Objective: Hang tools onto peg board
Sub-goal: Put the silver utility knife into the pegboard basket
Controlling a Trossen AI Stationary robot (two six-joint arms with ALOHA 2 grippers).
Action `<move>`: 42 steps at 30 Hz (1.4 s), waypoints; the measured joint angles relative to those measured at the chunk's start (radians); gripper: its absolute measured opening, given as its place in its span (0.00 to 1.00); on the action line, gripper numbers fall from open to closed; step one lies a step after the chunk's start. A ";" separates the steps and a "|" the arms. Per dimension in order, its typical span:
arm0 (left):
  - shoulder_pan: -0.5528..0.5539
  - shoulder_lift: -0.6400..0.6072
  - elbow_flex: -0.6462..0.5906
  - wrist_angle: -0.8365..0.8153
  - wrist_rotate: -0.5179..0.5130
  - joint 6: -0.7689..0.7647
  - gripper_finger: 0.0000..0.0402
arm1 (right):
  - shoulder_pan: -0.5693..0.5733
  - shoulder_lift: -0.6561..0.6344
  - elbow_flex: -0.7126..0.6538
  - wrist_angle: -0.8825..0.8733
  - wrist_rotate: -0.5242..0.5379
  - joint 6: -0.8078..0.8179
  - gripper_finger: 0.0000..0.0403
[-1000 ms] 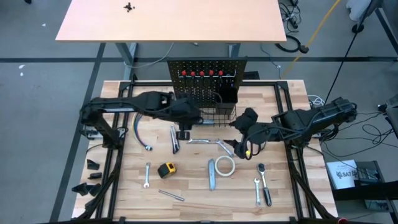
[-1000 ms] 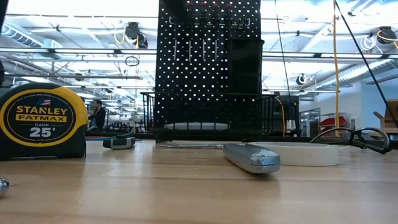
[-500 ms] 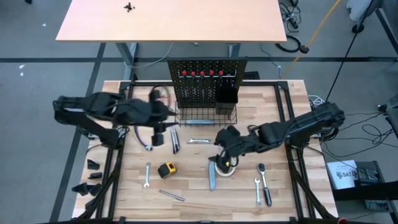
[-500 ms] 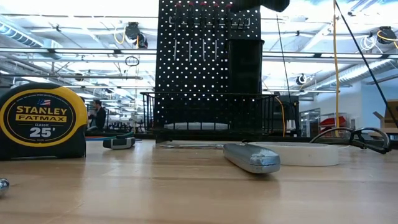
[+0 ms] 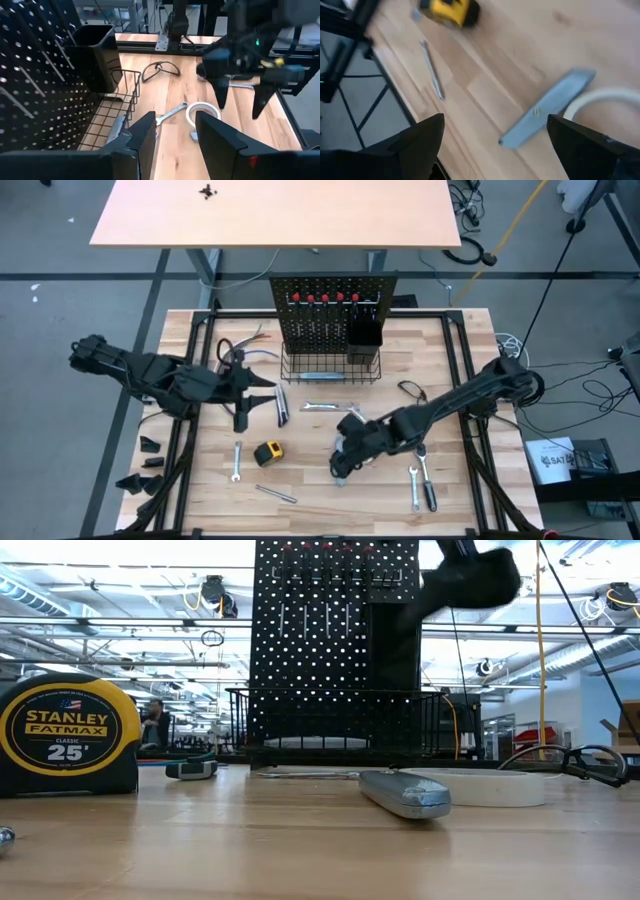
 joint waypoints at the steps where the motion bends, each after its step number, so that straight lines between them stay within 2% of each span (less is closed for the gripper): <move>1: 0.000 -0.004 -0.020 0.020 0.000 0.001 0.35 | 0.006 0.016 0.000 0.001 -0.011 0.028 0.86; 6: 0.001 -0.011 -0.091 0.116 0.000 0.026 0.35 | 0.029 0.089 0.000 0.001 -0.035 0.154 0.86; 11: 0.006 -0.011 -0.151 0.267 0.002 0.075 0.35 | 0.041 0.142 0.000 0.028 -0.052 0.211 0.86; 19: 0.033 -0.004 -0.154 0.291 0.022 0.081 0.35 | 0.041 0.228 0.000 0.043 -0.043 0.233 0.86; 27: 0.034 0.005 -0.154 0.294 0.028 0.071 0.35 | 0.039 0.293 0.002 0.048 0.044 0.259 0.85; 33: 0.034 0.005 -0.154 0.314 0.028 0.056 0.35 | 0.049 0.307 0.003 0.019 0.092 0.298 0.75; 42: 0.034 0.005 -0.154 0.326 0.021 0.053 0.35 | 0.052 0.309 0.004 -0.148 0.122 0.286 0.48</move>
